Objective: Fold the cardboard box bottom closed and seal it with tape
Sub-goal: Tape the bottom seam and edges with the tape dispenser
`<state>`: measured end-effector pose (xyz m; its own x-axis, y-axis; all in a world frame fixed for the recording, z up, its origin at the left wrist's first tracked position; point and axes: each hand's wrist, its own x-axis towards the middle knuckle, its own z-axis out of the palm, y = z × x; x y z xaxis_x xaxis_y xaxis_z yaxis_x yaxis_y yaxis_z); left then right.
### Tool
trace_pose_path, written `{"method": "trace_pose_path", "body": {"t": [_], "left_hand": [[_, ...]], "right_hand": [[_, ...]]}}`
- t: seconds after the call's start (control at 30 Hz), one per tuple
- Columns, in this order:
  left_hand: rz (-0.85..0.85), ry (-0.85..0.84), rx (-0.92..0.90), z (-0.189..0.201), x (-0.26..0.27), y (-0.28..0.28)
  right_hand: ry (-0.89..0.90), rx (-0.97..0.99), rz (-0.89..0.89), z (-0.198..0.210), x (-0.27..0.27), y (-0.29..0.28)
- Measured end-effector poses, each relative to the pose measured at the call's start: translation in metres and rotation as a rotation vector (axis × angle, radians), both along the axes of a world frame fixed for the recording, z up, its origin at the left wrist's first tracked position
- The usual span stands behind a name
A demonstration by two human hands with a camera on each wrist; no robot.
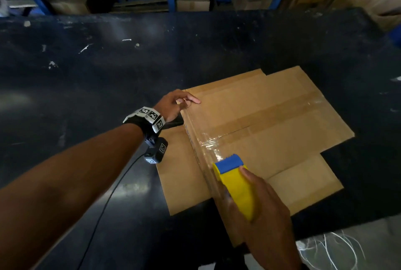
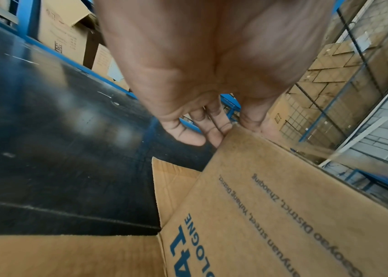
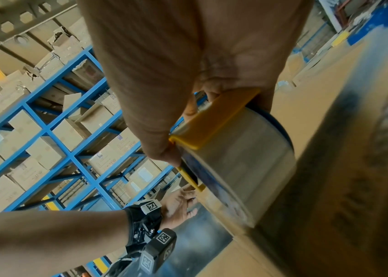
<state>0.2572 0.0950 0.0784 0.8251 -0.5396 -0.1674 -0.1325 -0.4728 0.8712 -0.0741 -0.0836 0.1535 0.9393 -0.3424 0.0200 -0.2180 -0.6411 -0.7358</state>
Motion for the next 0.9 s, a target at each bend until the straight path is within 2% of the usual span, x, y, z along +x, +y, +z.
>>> {"method": "trace_pose_path", "body": {"t": [0.13,0.27,0.4,0.57,0.77,0.83,0.9], "left_hand": [[-0.009,-0.012,0.007,-0.005,-0.001,-0.001],[0.003,-0.029,0.002,-0.008,-0.003,-0.001],[-0.001,-0.046,-0.005,-0.005,-0.005,-0.003],[0.011,-0.059,0.013,-0.008,-0.002,-0.003],[0.022,-0.163,0.030,-0.012,-0.003,-0.003],[0.109,-0.260,0.080,-0.014,-0.009,-0.004],[0.211,-0.449,0.156,-0.005,-0.029,-0.010]], "right_hand": [[0.029,-0.022,-0.010,0.013,-0.070,-0.014],[0.030,0.048,-0.066,0.009,-0.105,-0.007],[0.002,0.043,-0.088,-0.008,-0.109,0.000],[0.107,0.007,-0.065,-0.038,-0.108,-0.001],[0.135,0.031,-0.116,-0.055,-0.098,0.005],[0.156,0.023,-0.116,-0.056,-0.094,0.006],[0.170,0.038,-0.116,-0.056,-0.090,0.006]]}}
